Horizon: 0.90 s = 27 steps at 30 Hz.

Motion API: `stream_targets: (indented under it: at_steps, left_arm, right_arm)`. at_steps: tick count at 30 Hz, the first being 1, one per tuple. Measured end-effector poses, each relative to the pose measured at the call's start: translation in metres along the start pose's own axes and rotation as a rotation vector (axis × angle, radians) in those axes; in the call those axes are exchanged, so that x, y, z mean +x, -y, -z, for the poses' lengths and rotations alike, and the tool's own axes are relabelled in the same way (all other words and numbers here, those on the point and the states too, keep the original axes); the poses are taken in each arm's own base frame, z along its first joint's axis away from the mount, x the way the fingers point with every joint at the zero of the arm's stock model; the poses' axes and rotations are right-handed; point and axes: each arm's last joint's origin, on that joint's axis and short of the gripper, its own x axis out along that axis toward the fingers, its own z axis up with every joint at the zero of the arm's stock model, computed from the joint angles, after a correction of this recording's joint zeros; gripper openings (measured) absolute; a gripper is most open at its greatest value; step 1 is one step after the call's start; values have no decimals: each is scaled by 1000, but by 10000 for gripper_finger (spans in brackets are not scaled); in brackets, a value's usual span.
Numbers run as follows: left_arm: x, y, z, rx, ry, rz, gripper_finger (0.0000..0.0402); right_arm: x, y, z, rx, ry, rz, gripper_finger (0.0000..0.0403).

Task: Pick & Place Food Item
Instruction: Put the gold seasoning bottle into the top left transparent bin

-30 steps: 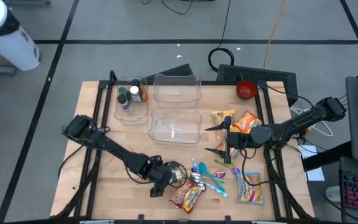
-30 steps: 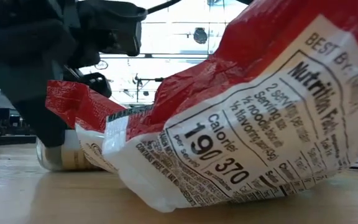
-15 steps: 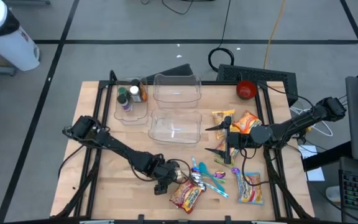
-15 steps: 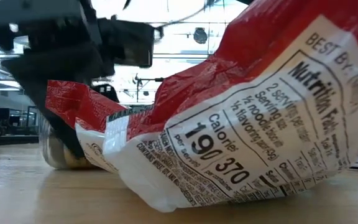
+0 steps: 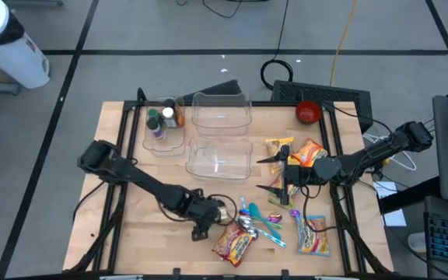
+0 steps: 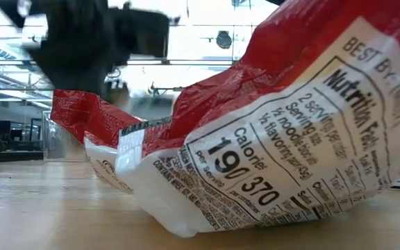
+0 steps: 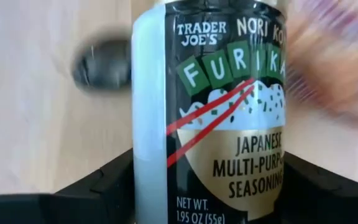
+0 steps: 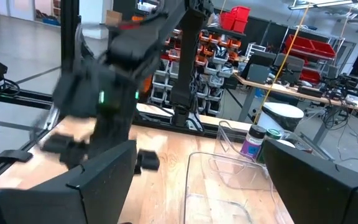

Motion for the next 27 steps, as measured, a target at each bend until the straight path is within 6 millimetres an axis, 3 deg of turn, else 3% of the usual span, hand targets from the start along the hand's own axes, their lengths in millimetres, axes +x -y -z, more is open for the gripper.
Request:
stream_targets:
  at_steps: [5, 8, 11, 14, 21, 27]
  left_arm:
    - [-54, 10, -6, 17, 225, -20, 276]
    - [-92, 18, -8, 60, 444, -59, 276]
    - [-112, 24, -2, 117, 693, -76, 276]
    - [-108, 17, 8, 168, 861, -21, 276]
    - [-88, -34, 25, 144, 1206, 68, 276]
    - [-87, -57, 24, 157, 1282, 139, 276]
  right_arm:
    - [0, 0, 2, -6, -16, -3, 345]
    - [0, -1, 3, -13, -31, -6, 345]
    - [0, -1, 5, -20, -49, -7, 345]
    - [0, -1, 6, -25, -61, -9, 345]
    - [0, -1, 8, 31, -73, -6, 345]
    - [12, 1, 17, 87, -96, 23, 345]
